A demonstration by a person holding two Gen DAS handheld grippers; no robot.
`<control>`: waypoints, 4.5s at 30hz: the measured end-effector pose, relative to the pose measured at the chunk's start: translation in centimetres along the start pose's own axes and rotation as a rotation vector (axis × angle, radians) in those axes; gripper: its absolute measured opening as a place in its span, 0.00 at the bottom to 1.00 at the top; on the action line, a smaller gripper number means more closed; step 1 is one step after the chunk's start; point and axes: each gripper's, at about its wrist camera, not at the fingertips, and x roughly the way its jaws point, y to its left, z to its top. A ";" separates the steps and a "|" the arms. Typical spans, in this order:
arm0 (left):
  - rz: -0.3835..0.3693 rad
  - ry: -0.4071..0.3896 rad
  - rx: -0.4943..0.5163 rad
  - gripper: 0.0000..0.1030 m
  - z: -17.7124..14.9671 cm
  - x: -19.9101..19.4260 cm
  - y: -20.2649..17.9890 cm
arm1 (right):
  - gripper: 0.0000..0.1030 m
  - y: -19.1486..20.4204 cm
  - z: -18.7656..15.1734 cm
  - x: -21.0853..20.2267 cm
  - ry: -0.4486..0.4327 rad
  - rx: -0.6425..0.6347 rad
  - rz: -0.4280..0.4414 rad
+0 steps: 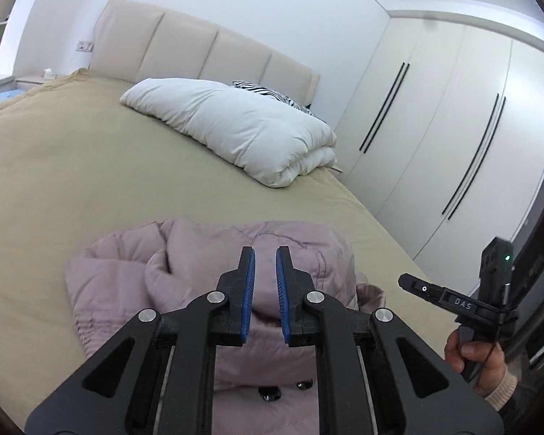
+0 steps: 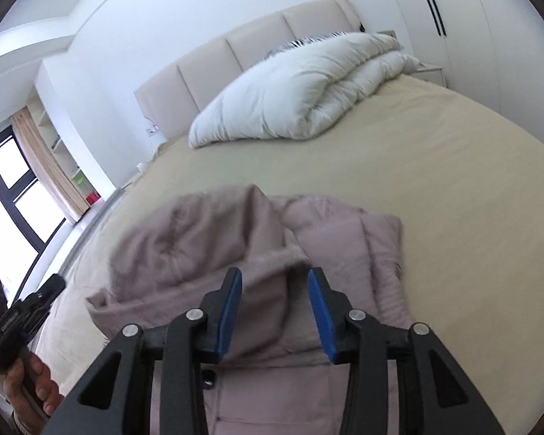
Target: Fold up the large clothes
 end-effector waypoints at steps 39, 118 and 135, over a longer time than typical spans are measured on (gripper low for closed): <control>0.104 0.347 -0.082 0.11 -1.4 20.2 4.5 | 0.17 3.3 3.2 22.0 0.362 -0.204 -0.131; 0.140 0.665 -0.313 0.86 -31.8 -24.4 4.2 | 0.65 -10.9 -29.5 -20.3 0.494 0.240 0.145; 0.015 0.662 -0.375 0.65 -33.1 -23.4 4.4 | 0.47 -11.8 -29.8 -21.3 0.512 0.256 0.212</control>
